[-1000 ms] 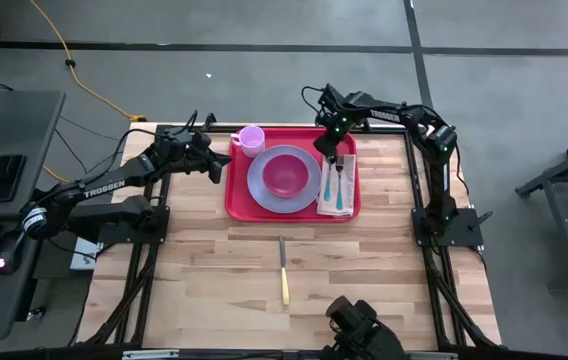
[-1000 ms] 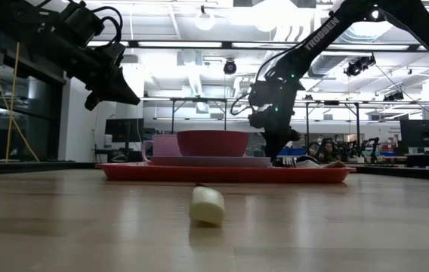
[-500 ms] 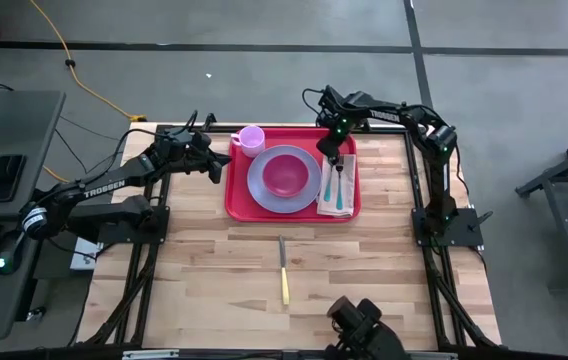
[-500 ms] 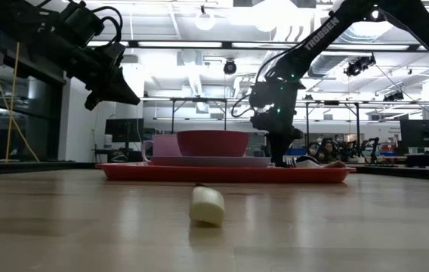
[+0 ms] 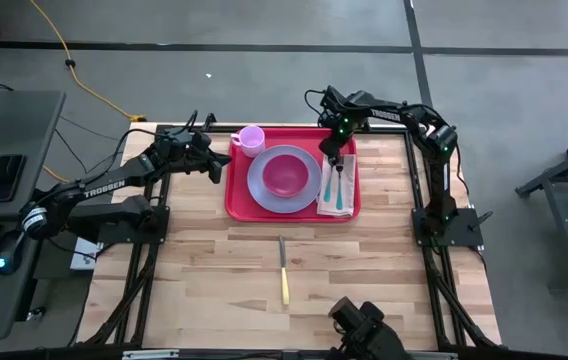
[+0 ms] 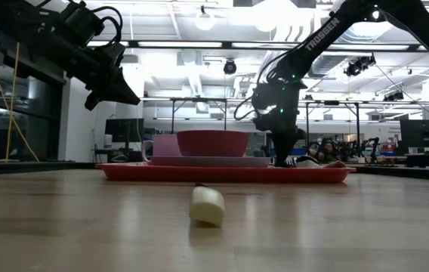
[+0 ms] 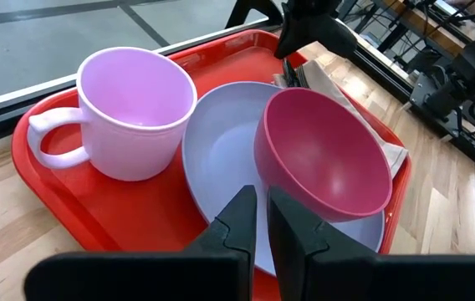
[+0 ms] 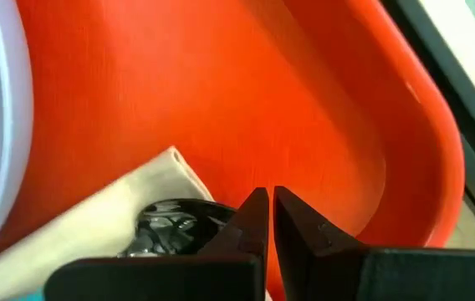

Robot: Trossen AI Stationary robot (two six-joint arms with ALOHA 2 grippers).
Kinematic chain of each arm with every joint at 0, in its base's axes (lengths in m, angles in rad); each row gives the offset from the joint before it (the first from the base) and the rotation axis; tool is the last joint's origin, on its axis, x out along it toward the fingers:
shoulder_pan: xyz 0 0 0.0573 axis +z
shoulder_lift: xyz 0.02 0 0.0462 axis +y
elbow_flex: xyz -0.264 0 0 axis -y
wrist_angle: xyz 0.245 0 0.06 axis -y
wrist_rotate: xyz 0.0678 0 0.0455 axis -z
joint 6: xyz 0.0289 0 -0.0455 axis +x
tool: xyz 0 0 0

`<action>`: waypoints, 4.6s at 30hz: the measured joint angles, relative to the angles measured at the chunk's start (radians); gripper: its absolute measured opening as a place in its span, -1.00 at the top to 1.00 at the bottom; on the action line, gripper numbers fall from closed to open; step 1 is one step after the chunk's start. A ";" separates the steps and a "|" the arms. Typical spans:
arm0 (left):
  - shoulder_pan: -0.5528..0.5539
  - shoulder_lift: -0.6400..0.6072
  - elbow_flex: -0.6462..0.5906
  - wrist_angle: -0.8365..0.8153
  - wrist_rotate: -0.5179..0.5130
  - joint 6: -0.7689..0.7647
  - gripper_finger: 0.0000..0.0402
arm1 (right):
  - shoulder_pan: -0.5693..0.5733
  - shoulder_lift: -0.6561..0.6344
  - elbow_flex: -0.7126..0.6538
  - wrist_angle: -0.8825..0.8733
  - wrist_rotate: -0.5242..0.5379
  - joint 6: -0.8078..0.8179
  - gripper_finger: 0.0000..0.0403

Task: Set up tray
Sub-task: Put the blue spoon on the white napkin to the left of the blue fork, then put the yellow table knife on the white napkin to right of the blue fork

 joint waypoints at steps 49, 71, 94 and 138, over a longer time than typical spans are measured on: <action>0.000 0.000 0.000 -0.001 0.004 0.006 0.69 | 0.048 -0.213 0.000 -0.063 -0.070 0.136 1.00; 0.000 0.000 0.000 -0.161 0.087 0.048 0.69 | 0.791 -0.405 0.001 -0.143 -0.156 0.818 1.00; 0.000 -0.376 0.000 -0.368 0.252 0.179 0.69 | 0.936 -0.133 0.000 0.337 -0.138 1.028 1.00; -0.001 -0.880 -0.363 0.022 0.333 -0.133 0.69 | 1.116 -0.006 0.000 0.277 0.167 1.682 0.32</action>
